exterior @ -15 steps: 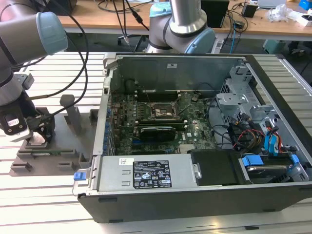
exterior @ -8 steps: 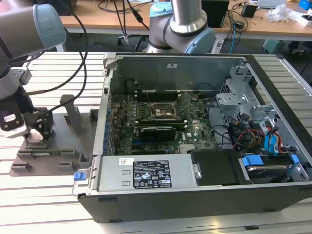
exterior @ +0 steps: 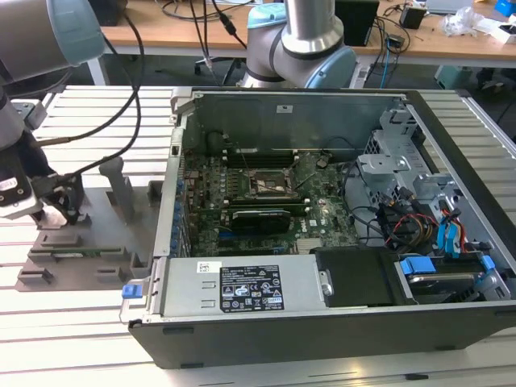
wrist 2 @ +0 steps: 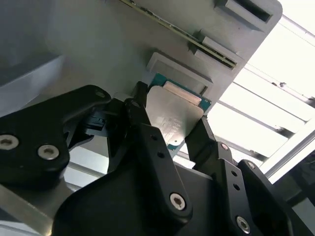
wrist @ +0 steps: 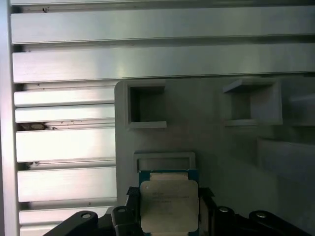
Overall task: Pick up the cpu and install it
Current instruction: 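Pick up the cpu and move it towards the insertion slot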
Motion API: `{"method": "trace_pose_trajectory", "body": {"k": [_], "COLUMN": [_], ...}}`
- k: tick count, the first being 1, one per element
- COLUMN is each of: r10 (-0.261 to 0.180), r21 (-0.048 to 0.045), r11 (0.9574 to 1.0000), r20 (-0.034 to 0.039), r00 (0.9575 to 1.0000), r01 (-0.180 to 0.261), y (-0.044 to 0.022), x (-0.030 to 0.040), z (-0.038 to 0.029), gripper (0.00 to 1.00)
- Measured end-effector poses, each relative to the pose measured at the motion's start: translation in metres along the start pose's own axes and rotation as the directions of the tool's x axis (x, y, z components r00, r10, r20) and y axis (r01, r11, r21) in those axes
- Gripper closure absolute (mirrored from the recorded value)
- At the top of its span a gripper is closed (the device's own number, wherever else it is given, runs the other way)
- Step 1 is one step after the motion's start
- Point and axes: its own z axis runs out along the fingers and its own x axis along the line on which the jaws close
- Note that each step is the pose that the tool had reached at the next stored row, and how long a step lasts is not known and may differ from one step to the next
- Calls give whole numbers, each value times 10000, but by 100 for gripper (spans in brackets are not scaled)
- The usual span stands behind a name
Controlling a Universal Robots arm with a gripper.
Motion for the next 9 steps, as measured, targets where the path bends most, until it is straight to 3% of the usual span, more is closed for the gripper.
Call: {"method": "trace_pose_trajectory", "body": {"k": [9], "r10": [0], "r21": [0], "r11": [10000], "r20": [0], "r00": [10000], "r01": [0], "y": [4], "x": [-6], "z": [-240], "gripper": [45]}}
